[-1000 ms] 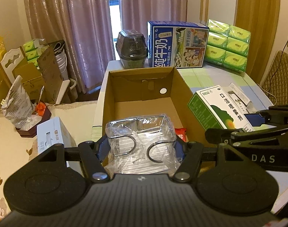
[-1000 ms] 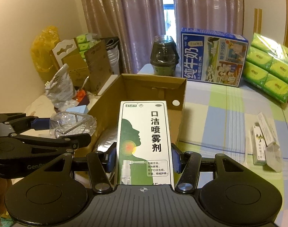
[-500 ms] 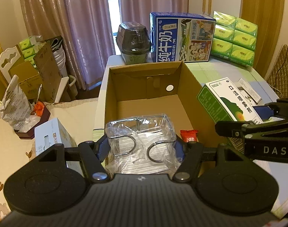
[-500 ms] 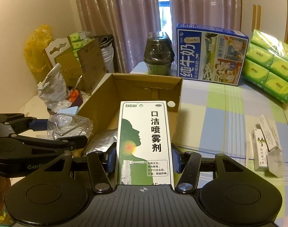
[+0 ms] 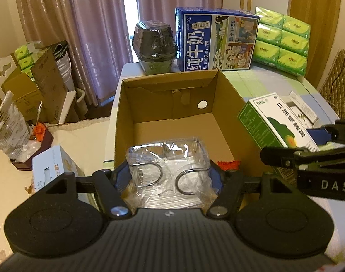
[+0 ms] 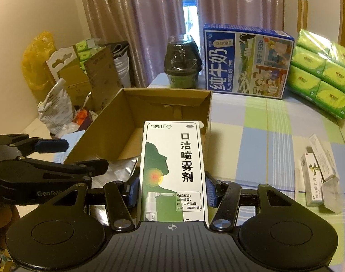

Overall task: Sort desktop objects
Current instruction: 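Lower the clear packaging into the box and open the left tool while the right tool holds the spray box, then lower the spray box into the box and open the right tool, then withdraw both tools from the box back over the table, then move the left tool to the white plastic spoon and grasp it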

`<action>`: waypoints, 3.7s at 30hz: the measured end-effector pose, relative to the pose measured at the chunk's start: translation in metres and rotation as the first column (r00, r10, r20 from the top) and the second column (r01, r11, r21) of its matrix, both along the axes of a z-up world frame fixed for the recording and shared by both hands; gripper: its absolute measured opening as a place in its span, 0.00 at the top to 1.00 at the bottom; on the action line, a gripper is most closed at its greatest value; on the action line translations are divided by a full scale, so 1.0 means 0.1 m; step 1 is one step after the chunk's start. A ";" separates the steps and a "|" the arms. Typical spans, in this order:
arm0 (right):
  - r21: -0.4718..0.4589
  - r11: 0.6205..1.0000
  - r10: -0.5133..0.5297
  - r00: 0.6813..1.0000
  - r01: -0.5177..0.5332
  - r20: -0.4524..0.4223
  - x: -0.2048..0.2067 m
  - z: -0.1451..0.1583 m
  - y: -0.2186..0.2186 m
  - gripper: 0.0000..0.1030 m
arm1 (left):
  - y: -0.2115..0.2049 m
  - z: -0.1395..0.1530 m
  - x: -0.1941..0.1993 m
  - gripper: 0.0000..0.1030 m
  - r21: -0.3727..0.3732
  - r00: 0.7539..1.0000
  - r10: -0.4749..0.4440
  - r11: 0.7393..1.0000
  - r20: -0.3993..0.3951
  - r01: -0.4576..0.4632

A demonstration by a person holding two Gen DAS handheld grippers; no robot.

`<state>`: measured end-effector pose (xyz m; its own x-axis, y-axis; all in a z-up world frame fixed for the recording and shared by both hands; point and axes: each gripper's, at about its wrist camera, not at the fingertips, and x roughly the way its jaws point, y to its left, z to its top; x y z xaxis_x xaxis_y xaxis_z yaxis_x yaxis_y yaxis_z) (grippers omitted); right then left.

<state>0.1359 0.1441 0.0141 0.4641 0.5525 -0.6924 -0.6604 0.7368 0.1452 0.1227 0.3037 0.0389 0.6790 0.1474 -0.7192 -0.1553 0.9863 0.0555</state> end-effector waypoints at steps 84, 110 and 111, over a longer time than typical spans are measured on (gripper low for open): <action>0.019 0.961 -0.277 0.961 0.277 -0.024 -0.73 0.09 -2.46 0.02 | -1.32 0.36 -1.11 0.01 0.002 0.998 -0.017 1.000 0.061 0.017; 0.037 0.885 -0.463 0.885 0.464 -0.044 -0.34 0.05 -3.48 0.02 | -2.49 0.22 -0.58 0.01 -0.054 0.975 -0.209 0.975 0.071 0.213; 0.040 0.884 -0.464 0.884 0.466 -0.046 -0.31 0.04 -3.50 0.02 | -2.51 0.20 -0.56 0.01 -0.053 0.975 -0.212 0.975 0.067 0.216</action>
<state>0.1045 -0.2059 0.0185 0.6529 0.3120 -0.6902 -0.2374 0.9496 0.2046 0.0664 0.0530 0.0589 0.7329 -0.0485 -0.6786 0.0588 0.9982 -0.0078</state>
